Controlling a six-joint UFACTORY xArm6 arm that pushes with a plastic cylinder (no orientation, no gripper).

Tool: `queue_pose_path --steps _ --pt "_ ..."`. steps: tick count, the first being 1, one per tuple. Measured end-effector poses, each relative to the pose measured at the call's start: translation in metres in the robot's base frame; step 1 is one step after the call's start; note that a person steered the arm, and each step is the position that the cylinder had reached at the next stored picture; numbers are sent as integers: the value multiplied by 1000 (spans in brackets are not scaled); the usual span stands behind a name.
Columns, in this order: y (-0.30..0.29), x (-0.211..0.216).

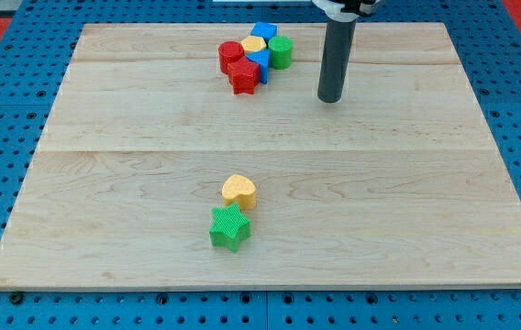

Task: Point your arm at the top center

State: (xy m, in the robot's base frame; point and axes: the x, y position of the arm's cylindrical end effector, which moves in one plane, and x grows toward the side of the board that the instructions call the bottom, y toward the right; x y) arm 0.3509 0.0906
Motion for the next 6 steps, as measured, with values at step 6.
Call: queue_pose_path --steps 6 --pt "-135 -133"
